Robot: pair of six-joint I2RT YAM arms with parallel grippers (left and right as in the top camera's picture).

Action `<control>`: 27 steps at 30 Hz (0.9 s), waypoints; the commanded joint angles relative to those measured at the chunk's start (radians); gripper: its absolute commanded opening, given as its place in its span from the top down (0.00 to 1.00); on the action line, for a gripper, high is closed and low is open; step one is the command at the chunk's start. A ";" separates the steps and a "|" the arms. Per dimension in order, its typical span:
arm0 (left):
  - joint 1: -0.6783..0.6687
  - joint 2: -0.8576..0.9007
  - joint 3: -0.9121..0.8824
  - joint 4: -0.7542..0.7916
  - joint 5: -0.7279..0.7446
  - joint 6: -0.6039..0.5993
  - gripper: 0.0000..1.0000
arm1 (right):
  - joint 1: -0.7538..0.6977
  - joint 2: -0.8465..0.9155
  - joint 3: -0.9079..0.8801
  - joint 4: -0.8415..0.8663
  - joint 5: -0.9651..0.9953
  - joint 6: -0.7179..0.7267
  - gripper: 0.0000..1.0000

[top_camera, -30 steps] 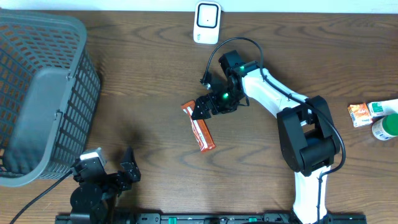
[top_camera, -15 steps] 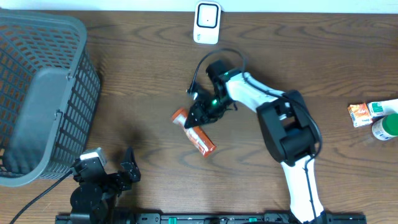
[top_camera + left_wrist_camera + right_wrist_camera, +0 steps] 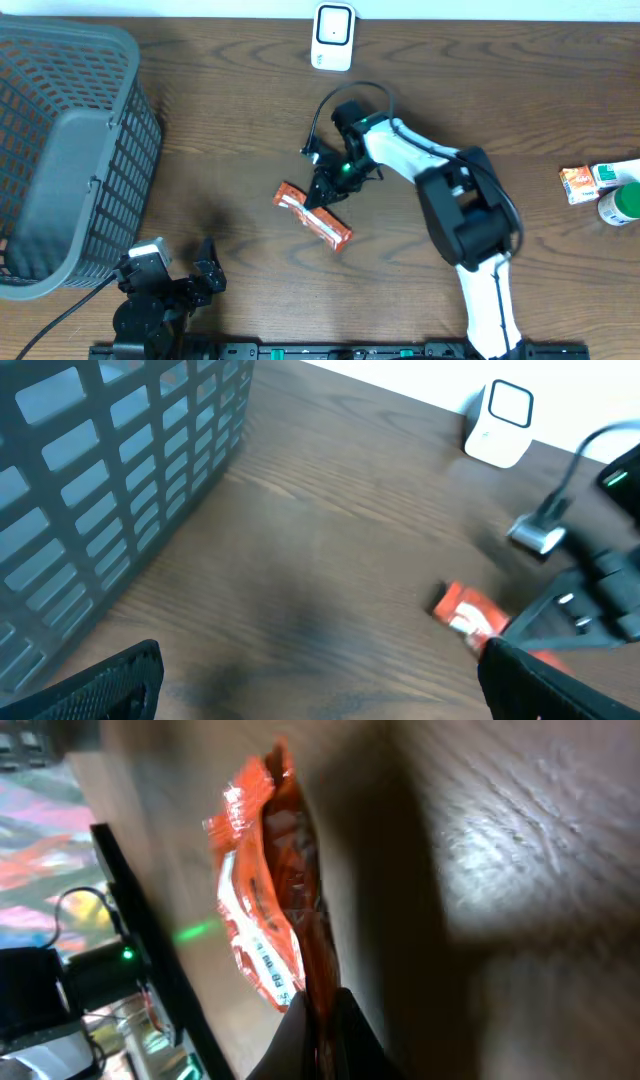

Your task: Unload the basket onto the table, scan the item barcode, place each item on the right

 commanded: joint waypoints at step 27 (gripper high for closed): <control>-0.003 -0.001 0.005 0.000 -0.002 0.013 0.02 | -0.164 -0.464 0.008 0.053 -0.101 0.629 0.98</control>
